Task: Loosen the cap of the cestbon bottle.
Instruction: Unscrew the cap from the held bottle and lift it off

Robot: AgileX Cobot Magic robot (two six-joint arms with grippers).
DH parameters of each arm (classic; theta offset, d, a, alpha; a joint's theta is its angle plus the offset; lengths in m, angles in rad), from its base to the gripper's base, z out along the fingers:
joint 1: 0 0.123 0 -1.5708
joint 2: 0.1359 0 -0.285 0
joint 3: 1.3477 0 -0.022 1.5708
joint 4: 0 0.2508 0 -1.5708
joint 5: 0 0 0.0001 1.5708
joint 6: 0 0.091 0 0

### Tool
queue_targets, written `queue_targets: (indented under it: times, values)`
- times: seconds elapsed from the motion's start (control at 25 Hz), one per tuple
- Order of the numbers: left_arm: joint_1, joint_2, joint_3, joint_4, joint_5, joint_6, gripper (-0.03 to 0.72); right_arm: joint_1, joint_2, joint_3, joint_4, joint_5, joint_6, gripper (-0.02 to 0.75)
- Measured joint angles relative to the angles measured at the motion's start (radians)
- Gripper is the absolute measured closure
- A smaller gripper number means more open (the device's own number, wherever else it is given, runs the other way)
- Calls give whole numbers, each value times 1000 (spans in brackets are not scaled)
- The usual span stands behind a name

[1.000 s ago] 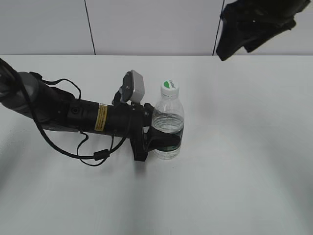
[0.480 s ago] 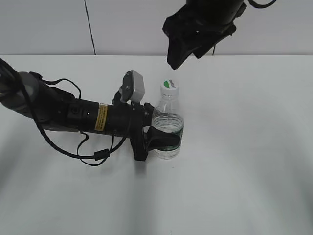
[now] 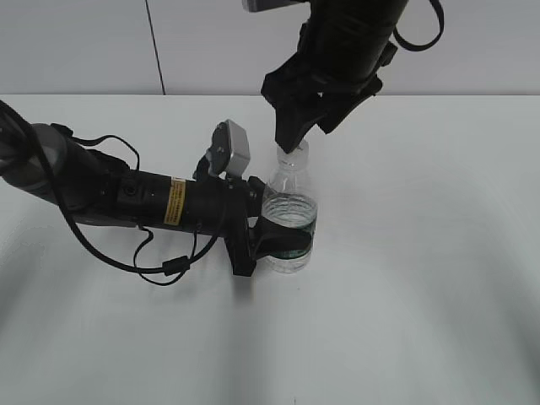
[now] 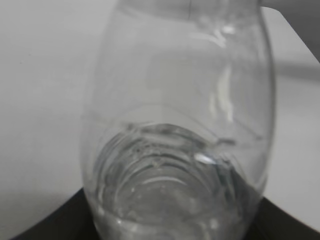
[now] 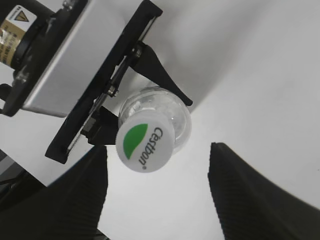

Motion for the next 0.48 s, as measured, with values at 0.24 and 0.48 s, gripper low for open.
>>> queue_targets:
  times: [0.24,0.48]
  values:
    - [0,0,0,-1,1,0,321,0,37,0,2,0,7,253]
    - [0,0,-1,-1,2,0,321,1,43,0,2,0,8,255]
